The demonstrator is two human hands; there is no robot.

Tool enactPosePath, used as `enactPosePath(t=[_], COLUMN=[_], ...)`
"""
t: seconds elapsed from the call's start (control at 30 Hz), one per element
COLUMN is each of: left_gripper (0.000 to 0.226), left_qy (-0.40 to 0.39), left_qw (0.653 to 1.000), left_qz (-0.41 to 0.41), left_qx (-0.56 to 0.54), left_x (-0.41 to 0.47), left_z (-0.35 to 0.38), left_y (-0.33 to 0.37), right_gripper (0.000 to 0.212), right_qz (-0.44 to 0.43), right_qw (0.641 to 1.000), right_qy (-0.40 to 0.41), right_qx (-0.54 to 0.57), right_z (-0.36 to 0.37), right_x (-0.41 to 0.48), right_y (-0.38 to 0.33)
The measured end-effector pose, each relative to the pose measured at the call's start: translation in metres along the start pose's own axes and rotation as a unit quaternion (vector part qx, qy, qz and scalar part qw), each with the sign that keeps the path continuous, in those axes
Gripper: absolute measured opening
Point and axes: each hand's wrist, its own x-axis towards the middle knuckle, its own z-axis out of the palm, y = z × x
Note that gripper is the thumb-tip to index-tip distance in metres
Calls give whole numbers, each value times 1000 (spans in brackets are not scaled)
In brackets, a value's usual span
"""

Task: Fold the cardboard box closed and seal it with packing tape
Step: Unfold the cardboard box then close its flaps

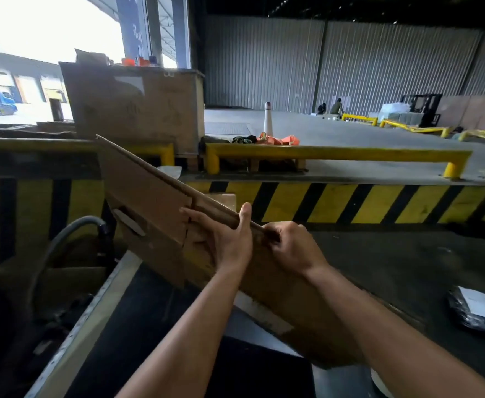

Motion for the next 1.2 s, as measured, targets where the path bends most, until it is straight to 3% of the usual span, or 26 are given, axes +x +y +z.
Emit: enactPosePath(t=[0.13, 0.27, 0.57, 0.7, 0.83, 1.0, 1.13, 1.2], left_gripper=[103, 103, 86, 88, 73, 113, 76, 77], left_qy=[-34, -43, -104, -123, -112, -137, -126, -132], left_qw=[999, 998, 992, 988, 991, 981, 984, 979], left_qz=[-20, -30, -34, -69, -60, -103, -99, -131], left_qx=[-3, 38, 63, 59, 52, 91, 73, 82], left_x=[14, 18, 19, 17, 16, 15, 16, 23], left_z=[1, -10, -4, -1, -1, -6, -22, -28], left_y=[5, -4, -39, -61, -59, -58, -45, -41], right_gripper=[22, 25, 27, 24, 22, 22, 25, 33], right_qz=[40, 106, 173, 195, 174, 165, 135, 119], right_qw=[991, 967, 953, 951, 961, 966, 983, 989], right_qy=[-79, -127, -155, -131, -93, -71, -22, -5], right_qx=[102, 194, 196, 199, 192, 184, 126, 86], right_z=[-18, -20, 7, 15, 18, 30, 30, 25], right_x=[7, 14, 25, 25, 26, 26, 26, 28], right_y=[-11, -12, 4, 21, 30, 36, 42, 41])
